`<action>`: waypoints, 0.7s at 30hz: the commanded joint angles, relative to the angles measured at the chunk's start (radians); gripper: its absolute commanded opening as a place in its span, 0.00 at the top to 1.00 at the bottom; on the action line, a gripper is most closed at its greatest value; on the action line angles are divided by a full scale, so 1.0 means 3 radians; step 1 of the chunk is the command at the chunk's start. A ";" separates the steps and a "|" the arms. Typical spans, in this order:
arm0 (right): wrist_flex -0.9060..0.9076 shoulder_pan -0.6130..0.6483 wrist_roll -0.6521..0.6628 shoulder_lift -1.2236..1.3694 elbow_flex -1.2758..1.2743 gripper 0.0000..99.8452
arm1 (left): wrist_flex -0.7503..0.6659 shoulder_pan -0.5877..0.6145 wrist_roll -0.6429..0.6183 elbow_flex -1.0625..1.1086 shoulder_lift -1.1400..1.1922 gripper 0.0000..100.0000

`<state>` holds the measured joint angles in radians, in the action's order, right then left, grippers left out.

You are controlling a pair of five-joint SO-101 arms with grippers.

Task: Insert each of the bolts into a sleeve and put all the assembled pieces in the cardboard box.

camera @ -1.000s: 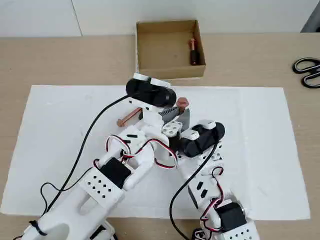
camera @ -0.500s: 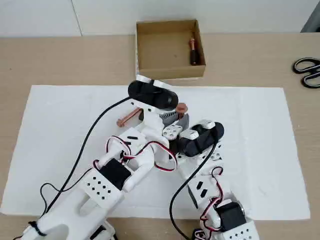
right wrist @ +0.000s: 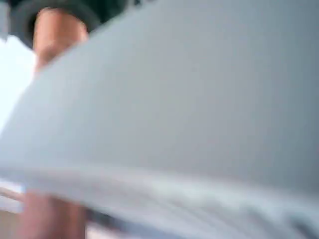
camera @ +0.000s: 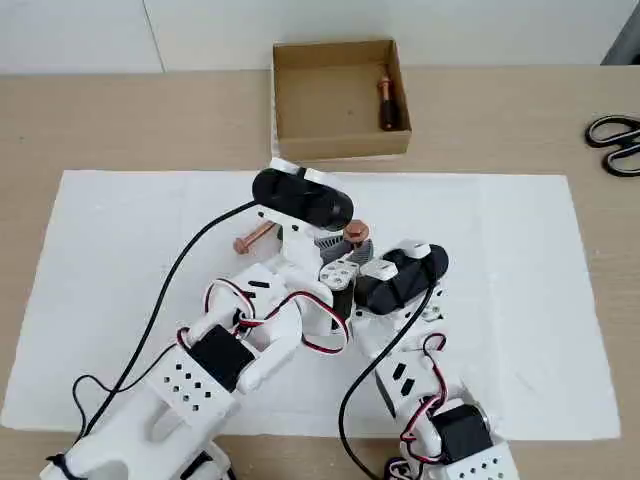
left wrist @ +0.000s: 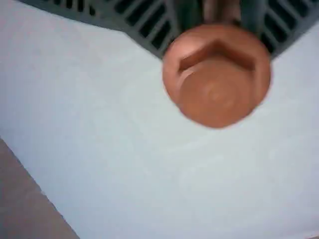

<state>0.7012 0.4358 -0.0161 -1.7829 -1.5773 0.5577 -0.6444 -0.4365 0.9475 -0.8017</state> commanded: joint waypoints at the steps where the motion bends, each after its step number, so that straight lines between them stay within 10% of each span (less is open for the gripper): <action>1: -0.0008 -0.0008 -0.0036 -0.0018 0.0026 1.00 | 0.0000 -0.0010 0.0077 -0.0018 -0.0102 0.99; 21: -0.0008 0.0008 -0.0036 -0.0018 0.0026 1.00 | 0.0005 -0.0005 0.0225 -0.0115 0.0368 0.98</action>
<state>0.7012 0.4358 -0.0161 -1.7829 -1.5789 0.5577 -0.6506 -0.3813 0.9459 -0.6943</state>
